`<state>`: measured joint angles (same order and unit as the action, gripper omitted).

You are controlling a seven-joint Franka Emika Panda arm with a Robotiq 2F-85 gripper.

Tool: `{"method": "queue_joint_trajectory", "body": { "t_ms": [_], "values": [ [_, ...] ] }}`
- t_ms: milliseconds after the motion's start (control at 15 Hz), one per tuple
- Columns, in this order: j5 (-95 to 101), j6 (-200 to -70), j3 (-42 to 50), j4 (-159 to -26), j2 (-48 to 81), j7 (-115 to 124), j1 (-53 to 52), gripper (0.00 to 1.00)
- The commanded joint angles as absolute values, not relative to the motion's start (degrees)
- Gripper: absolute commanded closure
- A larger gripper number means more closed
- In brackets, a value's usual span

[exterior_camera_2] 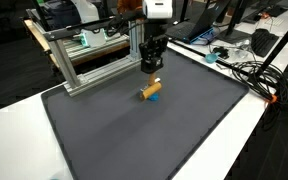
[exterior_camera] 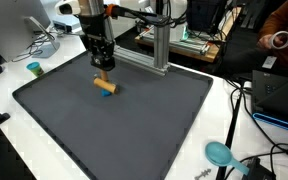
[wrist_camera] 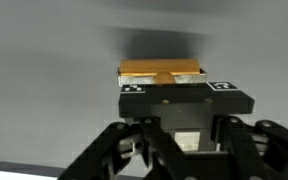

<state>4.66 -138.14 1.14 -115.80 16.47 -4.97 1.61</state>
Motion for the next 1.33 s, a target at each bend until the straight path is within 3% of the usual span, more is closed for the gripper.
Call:
{"method": "queue_joint_trajectory", "body": {
  "t_ms": [0,1267],
  "values": [
    [2.61,-138.93,0.51,-113.75,19.90,-6.69,2.31,0.77],
    [-6.20,-135.79,-1.24,-109.32,25.50,-13.37,5.50,0.77]
  ]
}}
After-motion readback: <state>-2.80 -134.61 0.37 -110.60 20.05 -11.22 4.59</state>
